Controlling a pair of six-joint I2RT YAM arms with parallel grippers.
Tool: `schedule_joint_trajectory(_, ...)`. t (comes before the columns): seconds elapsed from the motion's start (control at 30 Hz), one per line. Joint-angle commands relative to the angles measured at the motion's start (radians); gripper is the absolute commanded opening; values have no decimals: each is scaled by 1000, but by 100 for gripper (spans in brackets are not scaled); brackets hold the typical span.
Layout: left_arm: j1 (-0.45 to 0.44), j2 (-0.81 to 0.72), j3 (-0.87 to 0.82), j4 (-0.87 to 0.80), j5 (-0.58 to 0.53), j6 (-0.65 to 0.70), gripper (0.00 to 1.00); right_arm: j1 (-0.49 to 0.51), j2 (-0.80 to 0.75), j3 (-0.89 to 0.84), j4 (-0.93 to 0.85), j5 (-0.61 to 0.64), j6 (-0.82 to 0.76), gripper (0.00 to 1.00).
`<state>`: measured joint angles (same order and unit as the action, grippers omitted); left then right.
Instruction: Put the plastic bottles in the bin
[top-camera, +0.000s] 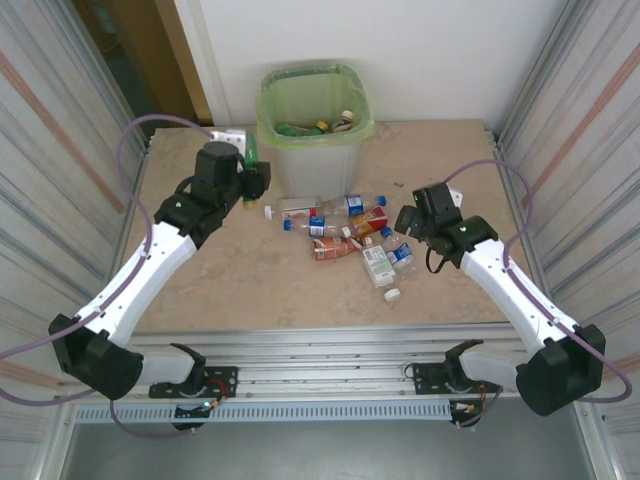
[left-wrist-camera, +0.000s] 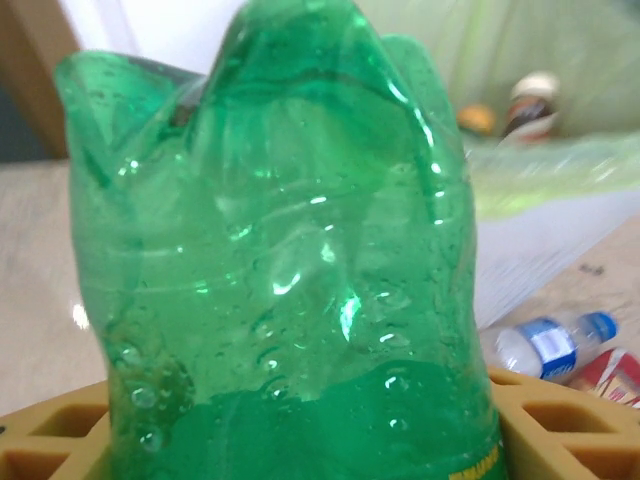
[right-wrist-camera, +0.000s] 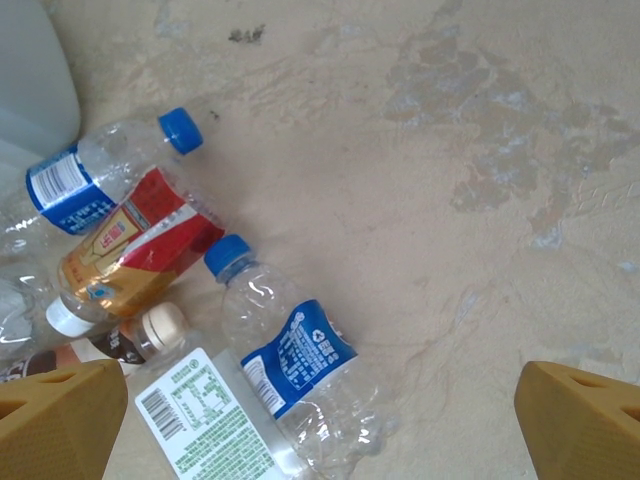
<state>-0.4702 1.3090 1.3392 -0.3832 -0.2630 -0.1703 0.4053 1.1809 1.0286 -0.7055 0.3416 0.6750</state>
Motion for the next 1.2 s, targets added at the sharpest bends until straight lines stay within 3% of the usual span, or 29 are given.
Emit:
schedule_joint_trajectory(0.0,17,47,98,113,106,171,54,-4,11,-12,4,-10,35,98)
schedule_joint_trajectory(0.27,67,251,370,186,286,382,54,15,7,-14,-1,-18,62,98)
schedule_joint_trajectory(0.43,96,417,585,153,333,428,54,37,14,-12,-6,-14,82,98)
schedule_joint_trajectory(0.87,120,775,1038,1,317,434,55,96,51,11,-25,18,102,98)
schedule_joint_trajectory(1.17,120,897,1125,-14,292,431,58,123,42,5,-43,48,122,98)
